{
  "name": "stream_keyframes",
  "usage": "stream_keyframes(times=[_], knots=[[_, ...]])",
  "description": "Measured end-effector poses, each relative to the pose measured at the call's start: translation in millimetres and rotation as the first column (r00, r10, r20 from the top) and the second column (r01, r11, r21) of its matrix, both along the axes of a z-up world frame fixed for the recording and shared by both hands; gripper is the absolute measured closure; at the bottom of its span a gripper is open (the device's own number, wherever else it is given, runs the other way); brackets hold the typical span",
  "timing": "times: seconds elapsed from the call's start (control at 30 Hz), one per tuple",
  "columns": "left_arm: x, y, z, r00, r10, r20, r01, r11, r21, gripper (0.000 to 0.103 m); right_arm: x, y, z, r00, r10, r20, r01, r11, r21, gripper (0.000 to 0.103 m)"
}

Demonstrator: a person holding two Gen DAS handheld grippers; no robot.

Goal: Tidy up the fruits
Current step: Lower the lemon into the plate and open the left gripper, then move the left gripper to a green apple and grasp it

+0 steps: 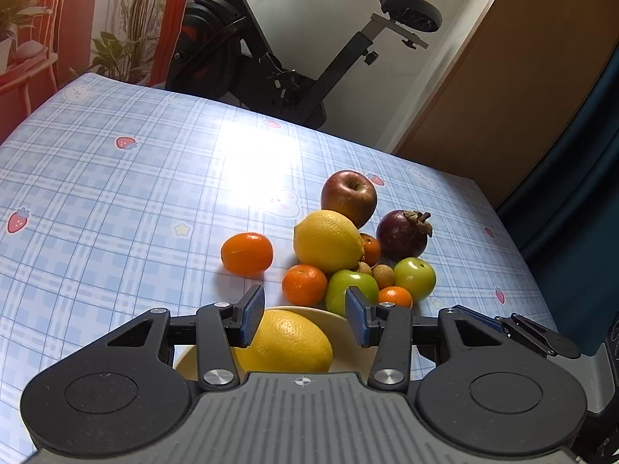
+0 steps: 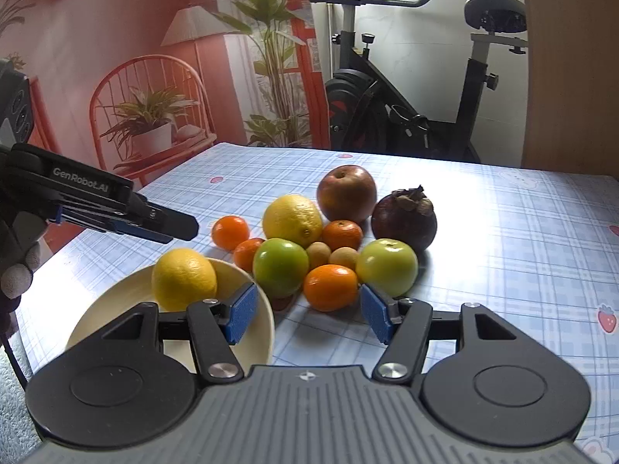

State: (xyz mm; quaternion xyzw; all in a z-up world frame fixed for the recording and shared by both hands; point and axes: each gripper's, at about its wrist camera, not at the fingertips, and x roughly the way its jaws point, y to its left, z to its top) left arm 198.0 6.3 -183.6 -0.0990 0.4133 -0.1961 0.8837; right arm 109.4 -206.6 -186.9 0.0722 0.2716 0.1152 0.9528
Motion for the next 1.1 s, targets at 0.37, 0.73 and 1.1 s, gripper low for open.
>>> stream_keyframes(times=[0.37,0.73,1.1], knots=[[10.6,-12.0,18.6,1.0,0.001,0.028,-0.001,1.0,0.018,0.055,6.1,-21.4,-6.0,1.0,-0.027,-0.001,0.027,0.999,-0.023,0.042],[31.0,-66.4,19.8,0.993,-0.116,-0.006,0.116,0.993,0.03,0.058,21.2,-50.4,-13.9,0.999,-0.044,-0.001,0.044,0.998,-0.033,0.044],[52.4,-115.6,-1.8,0.978,-0.198,-0.065,0.199,0.98,0.015,0.059,32.9,-50.8,-26.2,0.998,0.065,-0.017,-0.066,0.994,-0.089,0.051]])
